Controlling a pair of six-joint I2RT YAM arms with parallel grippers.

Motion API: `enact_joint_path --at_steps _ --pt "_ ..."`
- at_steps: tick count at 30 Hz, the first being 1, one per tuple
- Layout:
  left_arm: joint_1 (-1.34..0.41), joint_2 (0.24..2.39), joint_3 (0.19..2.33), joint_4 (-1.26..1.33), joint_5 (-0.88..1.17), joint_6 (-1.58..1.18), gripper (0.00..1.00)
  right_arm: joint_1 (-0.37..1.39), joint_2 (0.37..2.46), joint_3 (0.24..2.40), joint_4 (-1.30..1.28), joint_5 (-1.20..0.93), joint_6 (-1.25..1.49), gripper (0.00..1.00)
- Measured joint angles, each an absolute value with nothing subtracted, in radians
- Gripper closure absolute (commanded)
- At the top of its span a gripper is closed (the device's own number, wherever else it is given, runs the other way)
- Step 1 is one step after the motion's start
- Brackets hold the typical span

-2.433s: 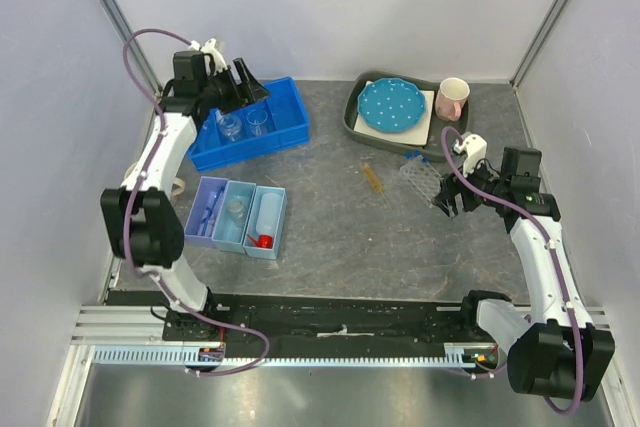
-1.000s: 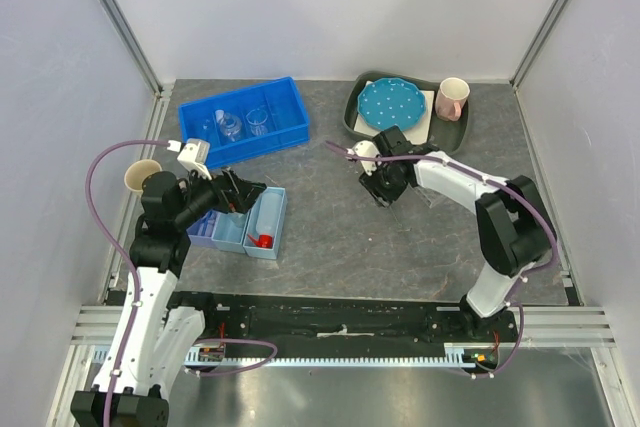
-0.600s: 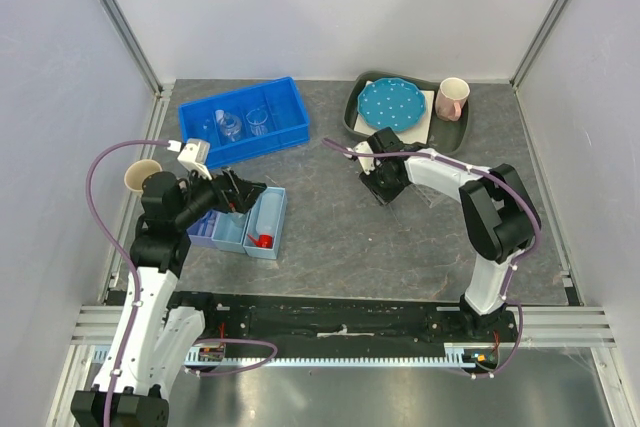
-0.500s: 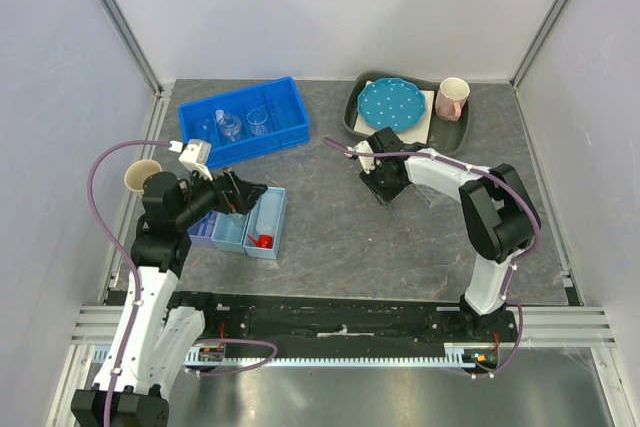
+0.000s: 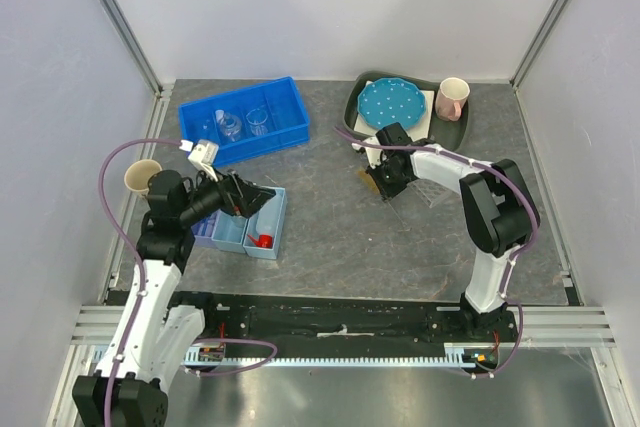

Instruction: Organize the chemistry lab equipment

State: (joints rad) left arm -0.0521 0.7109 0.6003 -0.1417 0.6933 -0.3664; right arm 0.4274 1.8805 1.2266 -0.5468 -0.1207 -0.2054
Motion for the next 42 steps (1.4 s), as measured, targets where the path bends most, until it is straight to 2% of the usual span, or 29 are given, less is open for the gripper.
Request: enact_joint_path --at_steps 3,7,11,13,17,23,29,32,33,35,36,38,39,42 --pt "-0.052 0.735 0.575 -0.073 0.792 -0.399 0.04 0.418 1.878 1.226 -0.548 -0.164 -0.206 1.00" --pt "-0.061 0.793 0.538 0.043 0.917 -0.471 0.05 0.383 1.840 1.213 -0.547 -0.269 -0.201 1.00" --pt "-0.149 0.843 0.513 0.115 0.947 -0.536 0.05 0.340 1.736 1.171 -0.538 -0.432 -0.178 1.00" --pt "-0.212 0.856 0.512 0.142 0.933 -0.555 0.06 0.328 1.679 1.150 -0.527 -0.527 -0.158 1.00" --pt "-0.469 0.908 0.512 0.248 0.806 -0.599 0.09 0.323 1.602 1.106 -0.488 -0.702 -0.104 1.00" --pt "-0.698 1.130 0.516 0.442 0.552 -0.724 0.14 0.309 1.547 1.039 -0.388 -0.897 0.026 1.00" --pt "-0.801 1.361 0.603 0.519 0.340 -0.852 0.28 0.271 1.496 0.982 -0.271 -0.997 0.160 1.00" --pt "-0.834 1.464 0.685 0.554 0.282 -0.908 0.44 0.263 1.474 0.963 -0.224 -1.022 0.200 1.00" --pt "-0.840 1.484 0.703 0.560 0.273 -0.920 0.56 0.263 1.470 0.959 -0.215 -1.027 0.210 1.00" --pt "-0.849 1.532 0.742 0.580 0.262 -0.949 0.63 0.258 1.463 0.948 -0.192 -1.037 0.227 1.00" --pt "-0.851 1.554 0.759 0.585 0.260 -0.962 0.75 0.257 1.462 0.945 -0.185 -1.042 0.236 1.00" --pt "-0.854 1.594 0.784 0.585 0.253 -0.983 0.93 0.253 1.461 0.941 -0.168 -1.047 0.253 1.00" --pt "-0.854 1.606 0.787 0.582 0.247 -0.991 0.98 0.251 1.461 0.940 -0.165 -1.049 0.258 1.00" --pt "-0.855 1.615 0.790 0.580 0.237 -0.999 0.98 0.244 1.461 0.935 -0.155 -1.044 0.263 0.95"
